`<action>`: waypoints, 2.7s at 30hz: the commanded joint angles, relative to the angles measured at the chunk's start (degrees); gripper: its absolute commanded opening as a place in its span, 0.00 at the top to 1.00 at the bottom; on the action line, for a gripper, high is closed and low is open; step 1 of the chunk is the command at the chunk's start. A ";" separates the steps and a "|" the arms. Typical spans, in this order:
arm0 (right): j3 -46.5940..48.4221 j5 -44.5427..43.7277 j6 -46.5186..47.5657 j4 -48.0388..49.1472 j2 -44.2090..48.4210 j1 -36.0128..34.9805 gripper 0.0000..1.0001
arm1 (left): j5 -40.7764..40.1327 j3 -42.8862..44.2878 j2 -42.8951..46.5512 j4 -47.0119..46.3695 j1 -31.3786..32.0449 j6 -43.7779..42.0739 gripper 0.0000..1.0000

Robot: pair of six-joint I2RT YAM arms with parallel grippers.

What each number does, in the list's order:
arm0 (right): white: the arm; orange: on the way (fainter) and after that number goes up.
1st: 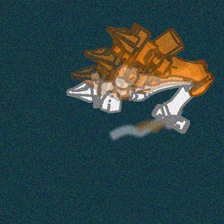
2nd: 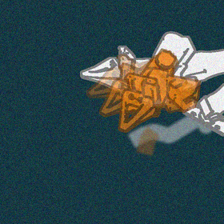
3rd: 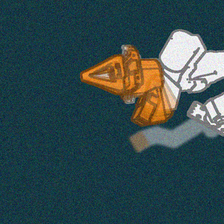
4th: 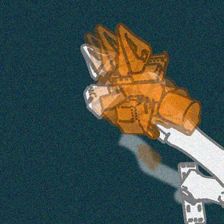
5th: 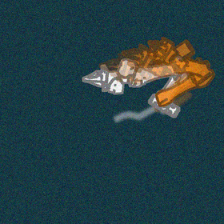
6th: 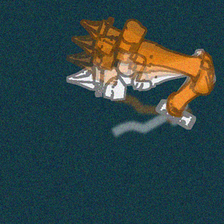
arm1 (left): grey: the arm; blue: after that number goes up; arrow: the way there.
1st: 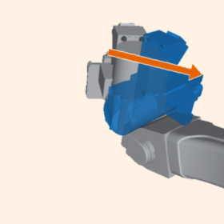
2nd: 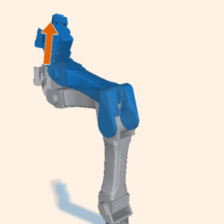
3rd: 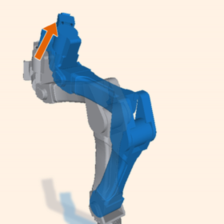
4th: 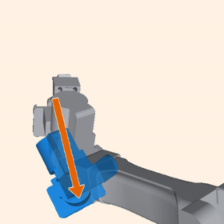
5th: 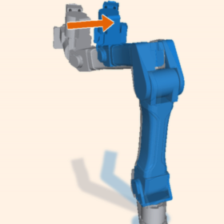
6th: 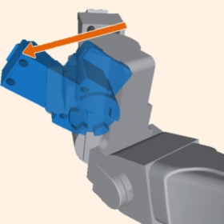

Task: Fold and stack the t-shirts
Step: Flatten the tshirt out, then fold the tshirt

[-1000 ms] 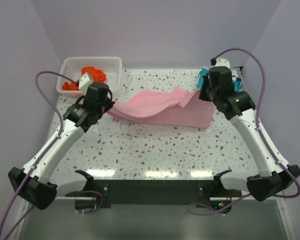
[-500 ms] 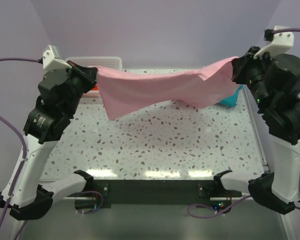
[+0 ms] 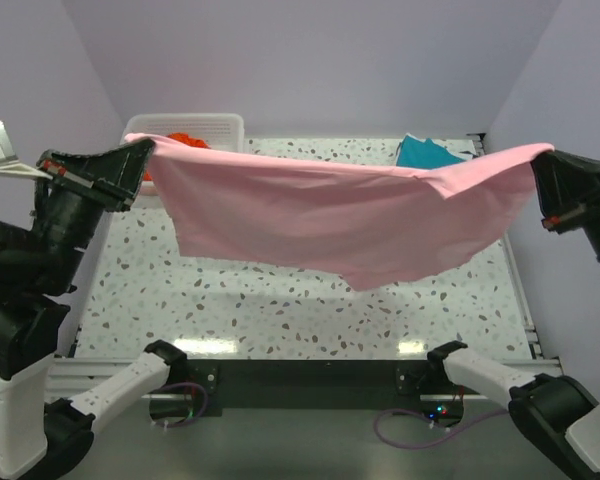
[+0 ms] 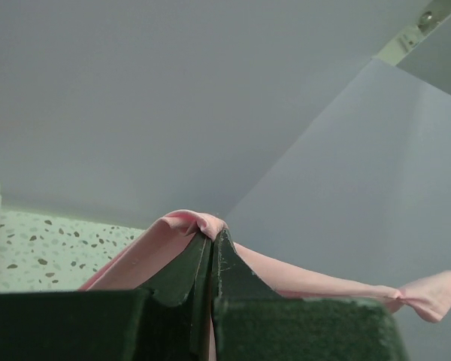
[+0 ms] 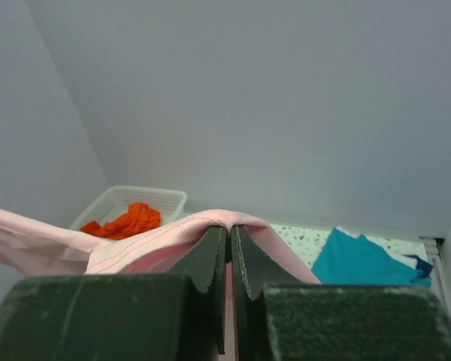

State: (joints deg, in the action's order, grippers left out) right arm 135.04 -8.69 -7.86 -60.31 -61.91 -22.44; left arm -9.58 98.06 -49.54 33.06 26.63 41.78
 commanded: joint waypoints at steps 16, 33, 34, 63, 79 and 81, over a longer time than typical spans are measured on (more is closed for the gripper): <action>-7.23 5.97 1.09 6.42 -0.40 0.29 1.00 | -5.94 -6.27 2.26 3.77 -0.44 0.41 1.00; -48.03 -5.03 -0.49 30.95 -24.73 1.43 1.00 | -12.39 -45.85 -22.42 -14.50 -12.13 4.99 1.00; -47.60 -4.59 -0.58 31.57 -28.67 1.60 1.00 | -11.00 -45.25 -26.71 -15.91 -12.65 4.54 1.00; -36.33 0.69 1.36 29.82 -50.34 6.70 1.00 | -2.46 -35.47 -48.64 -24.70 -17.67 1.46 1.00; -61.65 0.78 -4.01 25.43 -26.52 6.70 1.00 | 1.85 -53.85 -32.47 -27.43 -17.58 1.46 1.00; -64.10 0.69 -4.27 24.11 -23.27 6.70 1.00 | 2.29 -55.78 -30.80 -27.35 -17.58 1.90 1.00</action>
State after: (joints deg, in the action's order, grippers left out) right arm 73.73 -7.92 -10.83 -33.63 -89.30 -15.73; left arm -8.64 44.27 -83.26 8.14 9.39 43.88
